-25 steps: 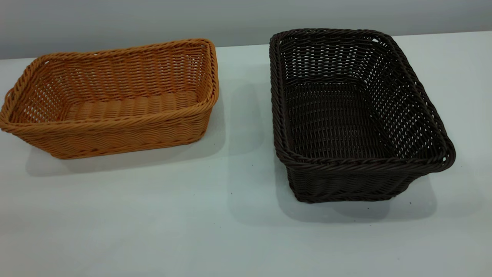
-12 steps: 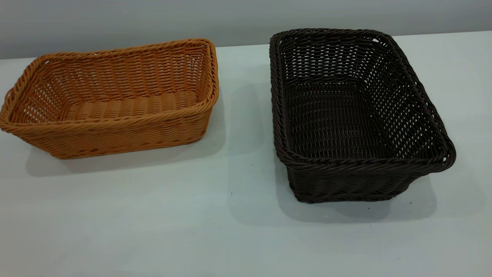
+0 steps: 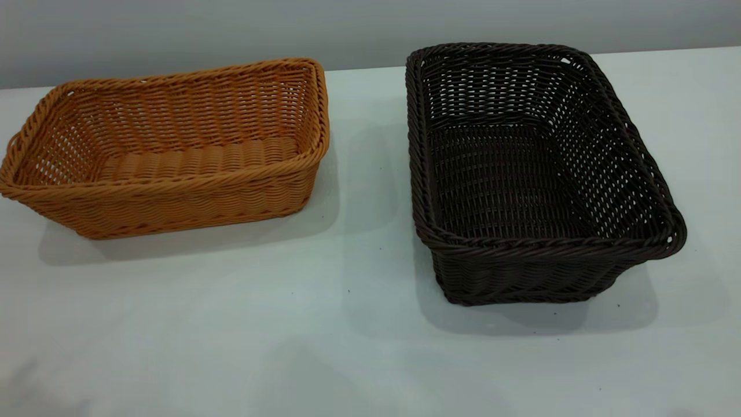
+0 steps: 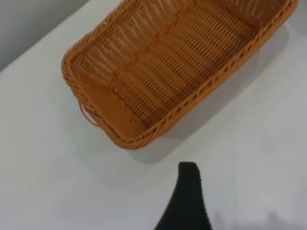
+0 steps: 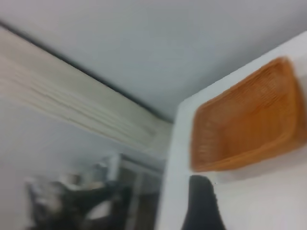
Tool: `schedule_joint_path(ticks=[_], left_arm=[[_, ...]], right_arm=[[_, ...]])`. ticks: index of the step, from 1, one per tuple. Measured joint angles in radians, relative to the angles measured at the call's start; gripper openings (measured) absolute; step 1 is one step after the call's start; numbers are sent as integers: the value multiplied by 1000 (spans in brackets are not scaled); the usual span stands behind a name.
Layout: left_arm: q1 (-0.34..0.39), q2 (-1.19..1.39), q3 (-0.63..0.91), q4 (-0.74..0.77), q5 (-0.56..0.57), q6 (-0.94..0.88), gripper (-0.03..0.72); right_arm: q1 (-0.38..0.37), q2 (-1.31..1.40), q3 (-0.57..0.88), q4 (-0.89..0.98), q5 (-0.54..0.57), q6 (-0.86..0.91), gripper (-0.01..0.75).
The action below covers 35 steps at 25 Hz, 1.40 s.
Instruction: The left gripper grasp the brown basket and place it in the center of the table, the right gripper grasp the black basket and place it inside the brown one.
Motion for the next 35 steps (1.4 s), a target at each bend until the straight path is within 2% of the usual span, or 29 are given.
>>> schedule_joint_path(ticks=[4,11,17,20,23,26,35], left_arm=[[-44,92,0,-6,-66,-4,543],[-116,159,-1,-5,-70,-9,543],[-123,159,-57,-9,-80,-42,544],[-123,166,-99,-14,-85,-42,544],[-123,185,-133,-64,-84,-41,544],[-123,199,-141,-64,-87,-37,544],[-123,199,-141,-64,-87,-35,544]], right_arm=[[0,62,3,19,-41,112,459],[0,193,3,20,-94,212,460],[0,338,3,19,-113,268,460],[34,421,3,19,-113,272,460],[110,499,3,19,-170,291,460],[222,563,2,22,-259,347,460],[656,780,2,116,-684,623,461]])
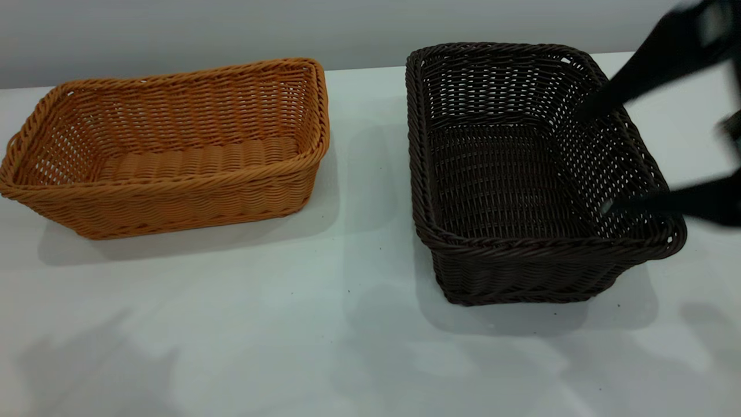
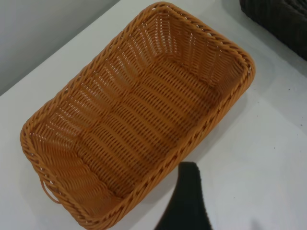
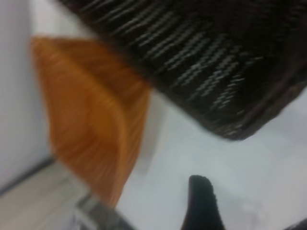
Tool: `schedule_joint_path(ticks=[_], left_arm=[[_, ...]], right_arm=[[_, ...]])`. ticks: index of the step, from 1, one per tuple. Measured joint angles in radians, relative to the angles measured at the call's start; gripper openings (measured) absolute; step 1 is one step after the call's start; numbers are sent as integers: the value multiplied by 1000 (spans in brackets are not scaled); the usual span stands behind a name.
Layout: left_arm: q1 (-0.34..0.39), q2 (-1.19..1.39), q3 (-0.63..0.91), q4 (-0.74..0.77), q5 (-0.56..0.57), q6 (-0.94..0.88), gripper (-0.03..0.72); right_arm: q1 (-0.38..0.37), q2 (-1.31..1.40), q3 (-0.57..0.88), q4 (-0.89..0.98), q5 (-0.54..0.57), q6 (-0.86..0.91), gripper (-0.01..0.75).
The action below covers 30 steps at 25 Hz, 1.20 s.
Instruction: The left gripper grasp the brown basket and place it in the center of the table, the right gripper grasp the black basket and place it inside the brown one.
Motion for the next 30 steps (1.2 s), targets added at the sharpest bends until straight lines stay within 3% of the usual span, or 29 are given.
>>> schedule_joint_path(ticks=[3,6,17,30], left_arm=[[0,0,0,0,-1,0,544],[0,0,0,0,-1,0,544],[0,0,1,-19,-4,12,544],[0,-3,1,-19,10,27,544]], right_arm=[[110,92,-4,95,-114,38,461],[161,171,-29,165,-175,32,461],[162,370,-193,189,-191,19,461],[161,419,-201,214,-214,22,461]])
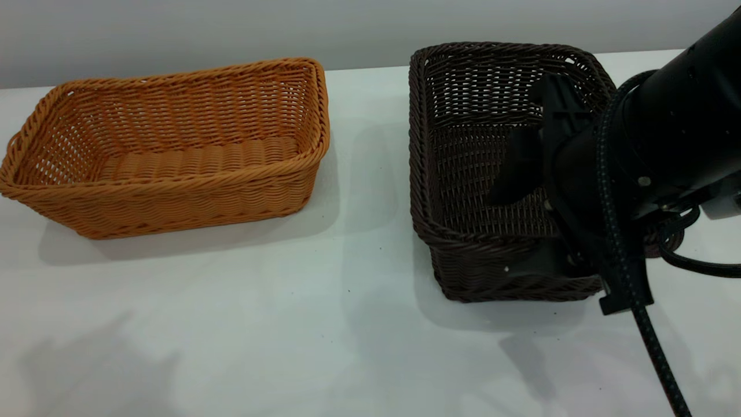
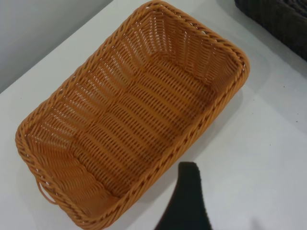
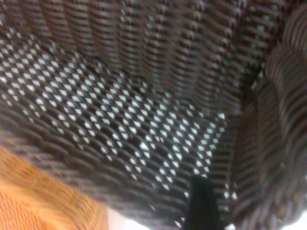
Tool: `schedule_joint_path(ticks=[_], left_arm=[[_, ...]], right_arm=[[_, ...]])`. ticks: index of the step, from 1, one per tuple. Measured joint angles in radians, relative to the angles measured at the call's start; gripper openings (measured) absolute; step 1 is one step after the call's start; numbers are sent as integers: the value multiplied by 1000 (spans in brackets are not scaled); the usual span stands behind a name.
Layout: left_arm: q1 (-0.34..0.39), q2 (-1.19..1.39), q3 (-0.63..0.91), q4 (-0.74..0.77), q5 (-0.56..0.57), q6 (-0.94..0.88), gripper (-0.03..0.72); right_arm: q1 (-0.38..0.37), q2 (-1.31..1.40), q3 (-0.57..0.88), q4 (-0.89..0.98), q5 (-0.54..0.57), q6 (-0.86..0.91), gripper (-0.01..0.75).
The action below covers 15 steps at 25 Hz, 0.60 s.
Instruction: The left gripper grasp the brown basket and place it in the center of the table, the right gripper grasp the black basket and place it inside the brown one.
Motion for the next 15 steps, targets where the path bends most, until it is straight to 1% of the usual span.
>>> schedule_joint_path(ticks=[6,8,10,12,15], left_arm=[[0,0,0,-1,13,0,544],[0,0,0,-1,13,0,544],[0,0,0,-1,13,0,544],[0,0,0,-1,14,0,544],[0,-1,0,-1,31,0,544]], right_arm=[[0,0,2,46,-88,20,461],[0,0,2,58,-148,21,461],[0,8,2,58,-181,21,461],[-1,26,2,58,-184,21,461],[-1,66,-2,56,-133,21,461]])
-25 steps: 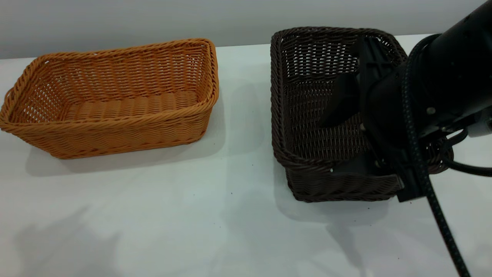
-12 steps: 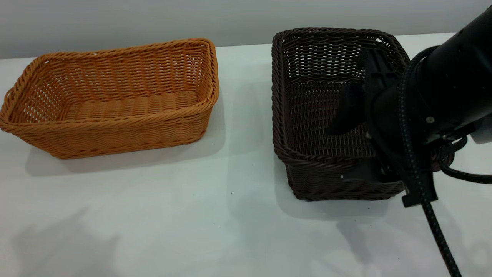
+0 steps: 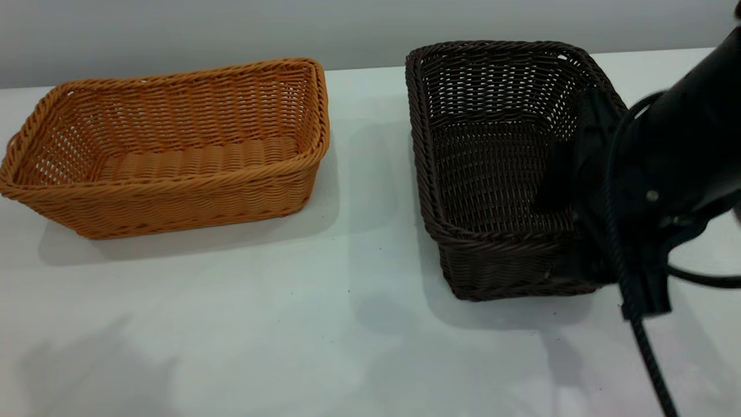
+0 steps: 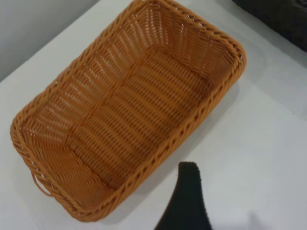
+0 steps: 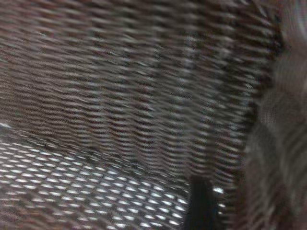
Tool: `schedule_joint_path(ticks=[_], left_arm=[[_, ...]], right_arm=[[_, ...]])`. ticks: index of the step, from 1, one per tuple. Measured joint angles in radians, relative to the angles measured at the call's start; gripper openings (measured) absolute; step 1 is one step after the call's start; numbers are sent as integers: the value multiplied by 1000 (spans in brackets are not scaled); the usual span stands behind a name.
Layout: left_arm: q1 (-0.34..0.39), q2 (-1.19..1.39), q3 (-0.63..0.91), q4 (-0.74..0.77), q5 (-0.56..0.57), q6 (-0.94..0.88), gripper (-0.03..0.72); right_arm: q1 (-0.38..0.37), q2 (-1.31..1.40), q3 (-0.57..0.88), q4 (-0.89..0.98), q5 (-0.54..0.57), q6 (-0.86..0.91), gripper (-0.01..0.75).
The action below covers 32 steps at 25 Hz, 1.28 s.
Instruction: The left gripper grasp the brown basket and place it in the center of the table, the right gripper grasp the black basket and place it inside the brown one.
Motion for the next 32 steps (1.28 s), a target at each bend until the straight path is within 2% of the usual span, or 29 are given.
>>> schedule_joint_path(ticks=[6,13,16,20,25,32], left_arm=[[0,0,0,0,36,0,544],[0,0,0,-1,66,-1,533],[0,0,0,-1,85,-2,521],[0,0,0,-1,87,-2,512],[0,2,2,6,87,-2,508],[0,109,2,135,92,8,508]], right_arm=[[0,101,-40,-4,85,-2,461],[0,149,-51,-4,25,-2,456],[0,150,-51,-4,-13,-2,402],[0,150,-51,-5,-16,-4,229],[0,150,-51,-5,-2,-5,226],[-3,147,-50,-2,86,-58,225]])
